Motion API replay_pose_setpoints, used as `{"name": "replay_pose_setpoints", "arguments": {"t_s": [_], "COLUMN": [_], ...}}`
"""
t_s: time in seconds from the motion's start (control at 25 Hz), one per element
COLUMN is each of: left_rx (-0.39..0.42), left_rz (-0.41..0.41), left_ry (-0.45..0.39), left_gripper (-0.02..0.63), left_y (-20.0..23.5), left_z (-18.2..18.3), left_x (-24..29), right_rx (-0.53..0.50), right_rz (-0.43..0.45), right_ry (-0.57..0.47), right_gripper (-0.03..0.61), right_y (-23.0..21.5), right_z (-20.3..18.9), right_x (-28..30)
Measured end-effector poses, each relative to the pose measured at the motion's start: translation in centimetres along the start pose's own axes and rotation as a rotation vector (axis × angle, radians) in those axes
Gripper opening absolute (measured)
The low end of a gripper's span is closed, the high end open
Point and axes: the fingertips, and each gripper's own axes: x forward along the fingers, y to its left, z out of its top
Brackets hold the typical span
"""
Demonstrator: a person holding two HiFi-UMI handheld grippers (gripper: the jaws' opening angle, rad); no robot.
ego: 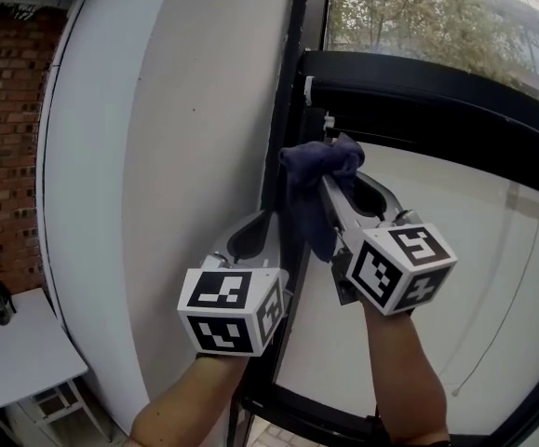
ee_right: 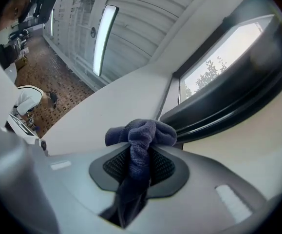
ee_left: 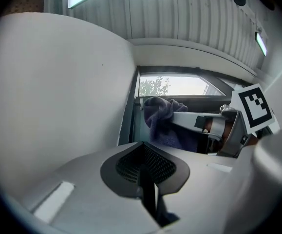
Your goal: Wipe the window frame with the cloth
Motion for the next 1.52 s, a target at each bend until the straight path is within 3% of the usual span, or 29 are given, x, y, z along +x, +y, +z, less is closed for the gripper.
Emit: {"name": "replay_pose_setpoints", "arguments": {"t_s": [0.16, 0.36, 0.52, 0.72, 1.0, 1.2, 1.52], "left_rx": [0.057, 0.067, 0.095, 0.047, 0.055, 0.107, 0.102], "left_rz": [0.005, -0.012, -0.030, -0.092, -0.062, -0.042, -0.106], "left_ry": [-0.038, -0.056, -0.074, -0.121, -0.107, -0.086, -0.116], "left_gripper": [0.000, 0.000, 0.000, 0.000, 0.000, 0.000, 0.000], "left_y": [0.1, 0.0, 0.1, 0.0, 0.5, 0.7, -2.4], "left_z": [2.1, 4.9, 6.5, 7.1, 7.0, 5.9, 6.1], "left_x": [2.1, 5.3, 7.4, 8.4, 8.7, 8.7, 9.4], "right_rx": [-0.035, -0.128, -0.206, -0.287, -0.304, -0.320, -0.345], "right_rz": [-0.035, -0.111, -0.166, -0.290, -0.307, -0.319, -0.349], "right_ry": [-0.031, -0.109, -0.105, -0.082, -0.031, -0.020, -0.016], "right_gripper": [0.086, 0.086, 0.086, 0.086, 0.086, 0.086, 0.086], "right_y": [-1.3, -3.3, -4.6, -6.2, -6.2, -6.3, -7.6], "right_z": [1.5, 5.3, 7.4, 8.2, 7.1, 6.9, 7.3], "right_x": [2.1, 4.1, 6.2, 7.9, 8.7, 8.2, 6.3]}}
